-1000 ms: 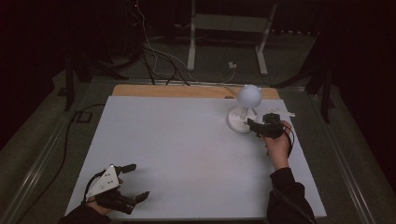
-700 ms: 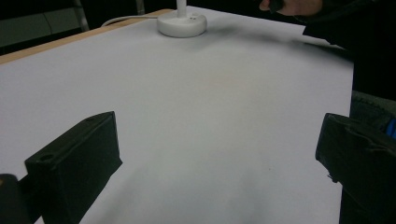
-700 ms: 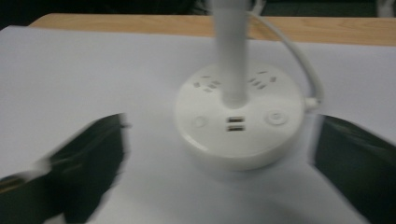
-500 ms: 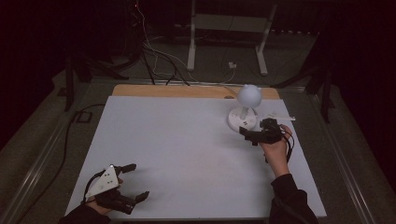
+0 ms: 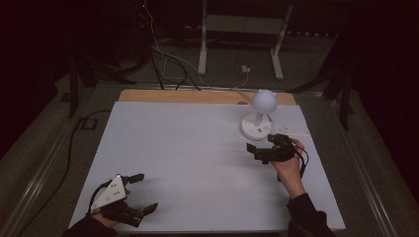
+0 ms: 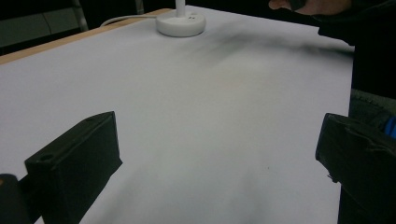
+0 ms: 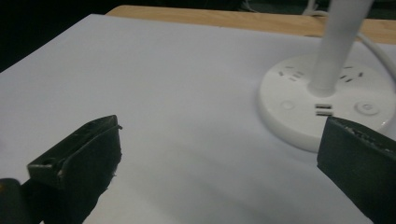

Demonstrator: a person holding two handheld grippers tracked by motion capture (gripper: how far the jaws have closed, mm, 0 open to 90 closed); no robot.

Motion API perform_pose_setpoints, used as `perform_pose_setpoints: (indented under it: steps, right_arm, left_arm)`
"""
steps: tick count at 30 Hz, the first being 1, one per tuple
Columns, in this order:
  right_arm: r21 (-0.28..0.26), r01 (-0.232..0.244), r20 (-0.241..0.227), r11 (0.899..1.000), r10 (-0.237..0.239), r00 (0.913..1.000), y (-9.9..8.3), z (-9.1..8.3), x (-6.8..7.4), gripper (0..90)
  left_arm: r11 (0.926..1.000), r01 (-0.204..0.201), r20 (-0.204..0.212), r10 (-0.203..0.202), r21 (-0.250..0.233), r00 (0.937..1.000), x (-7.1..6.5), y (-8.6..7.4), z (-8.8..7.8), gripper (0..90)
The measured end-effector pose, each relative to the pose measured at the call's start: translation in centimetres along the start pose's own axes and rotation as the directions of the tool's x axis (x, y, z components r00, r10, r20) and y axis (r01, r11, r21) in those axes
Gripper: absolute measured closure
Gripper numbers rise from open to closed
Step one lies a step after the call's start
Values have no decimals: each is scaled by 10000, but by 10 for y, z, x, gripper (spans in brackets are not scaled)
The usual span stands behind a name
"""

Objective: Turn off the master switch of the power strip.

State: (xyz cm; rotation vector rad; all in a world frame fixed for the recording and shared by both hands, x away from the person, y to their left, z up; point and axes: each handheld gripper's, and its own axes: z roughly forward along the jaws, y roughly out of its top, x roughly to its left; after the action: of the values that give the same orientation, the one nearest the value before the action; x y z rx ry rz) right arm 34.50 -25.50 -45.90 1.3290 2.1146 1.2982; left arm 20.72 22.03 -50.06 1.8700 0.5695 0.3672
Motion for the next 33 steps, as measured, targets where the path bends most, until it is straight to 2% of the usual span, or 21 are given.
perform_pose_setpoints:
  steps: [13,17,21,27,30,33]
  right_arm:
    - [101,754,-556,9971,-747,9956,-22,-13,25,0]
    - [307,916,-776,9953,-890,9930,-30,-15,29,0]
    - [352,1040,-1141,9939,-994,9885,-40,-18,33,0]
    - [246,1413,-1363,9897,-1366,9812,-55,-25,37,0]
    - [276,1553,-1653,9875,-1487,9750,-63,-27,36,0]
    - [380,1549,-1824,9872,-1455,9724,-70,-30,34,0]
  left_arm:
    - [10000,-53,-4,53,36,10000,0,0,0,4]
    - [10000,-50,17,50,9,10000,0,0,0,3]
    - [10000,-84,30,84,27,10000,-1,0,0,4]
    - [9999,-90,32,90,44,10000,-1,0,0,3]
    - [9999,-91,28,91,51,10000,-1,0,0,4]
    - [9999,-115,34,114,63,9999,-1,0,1,4]
